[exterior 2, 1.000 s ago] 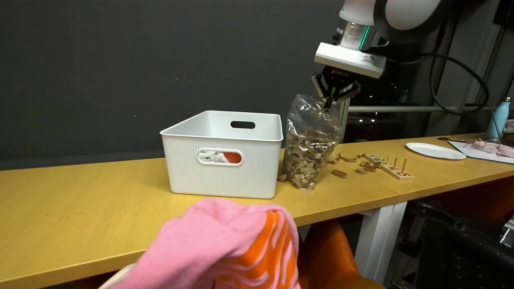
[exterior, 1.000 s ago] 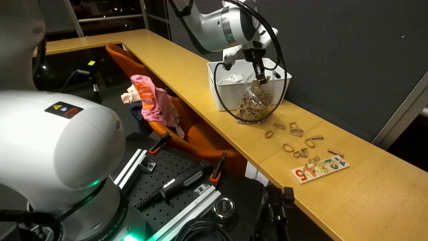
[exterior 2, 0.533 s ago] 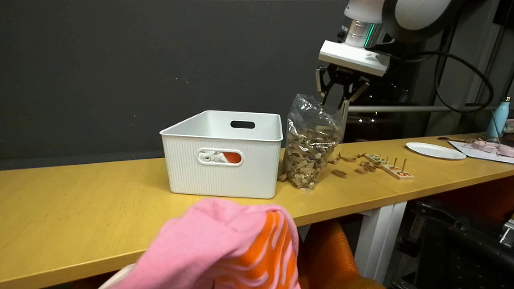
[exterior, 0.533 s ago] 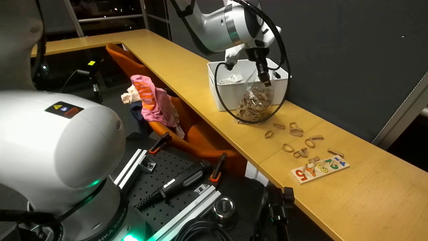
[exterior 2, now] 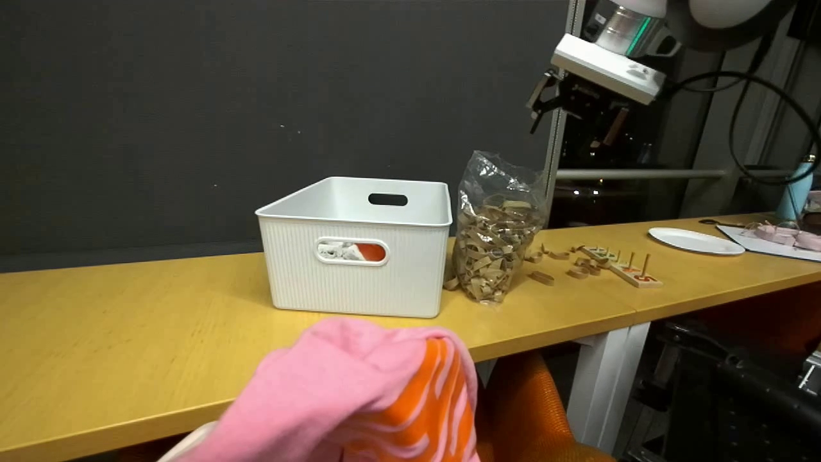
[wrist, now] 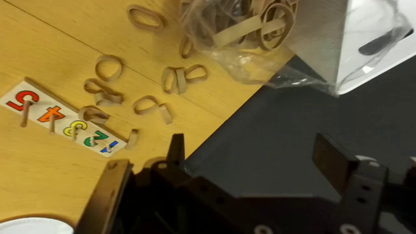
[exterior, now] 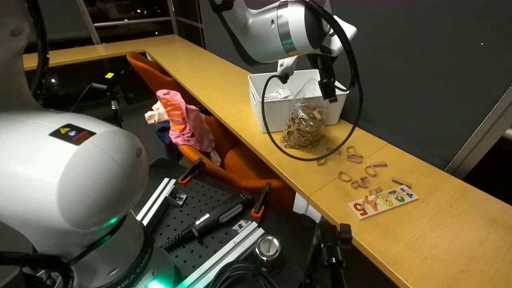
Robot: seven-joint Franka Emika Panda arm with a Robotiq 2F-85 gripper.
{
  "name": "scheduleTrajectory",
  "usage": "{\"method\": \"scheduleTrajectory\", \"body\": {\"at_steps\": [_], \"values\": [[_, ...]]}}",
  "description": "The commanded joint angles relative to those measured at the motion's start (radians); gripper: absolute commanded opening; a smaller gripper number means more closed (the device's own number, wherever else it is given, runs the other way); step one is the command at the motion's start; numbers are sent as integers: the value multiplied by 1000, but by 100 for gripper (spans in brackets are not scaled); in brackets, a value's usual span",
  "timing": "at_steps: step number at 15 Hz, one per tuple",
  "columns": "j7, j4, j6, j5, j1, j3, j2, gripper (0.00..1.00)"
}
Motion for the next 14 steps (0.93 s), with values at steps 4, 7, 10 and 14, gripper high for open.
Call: {"method": "scheduleTrajectory", "body": {"at_steps": [4, 7, 10, 14], "values": [[-379, -236, -41, 485, -139, -4, -187, 100], [-547, -139, -196, 736, -64, -119, -165, 100], [-707, -13, -349, 986, -11, -207, -82, 100], [-908, 136, -568, 1307, -42, -219, 105, 100]]}}
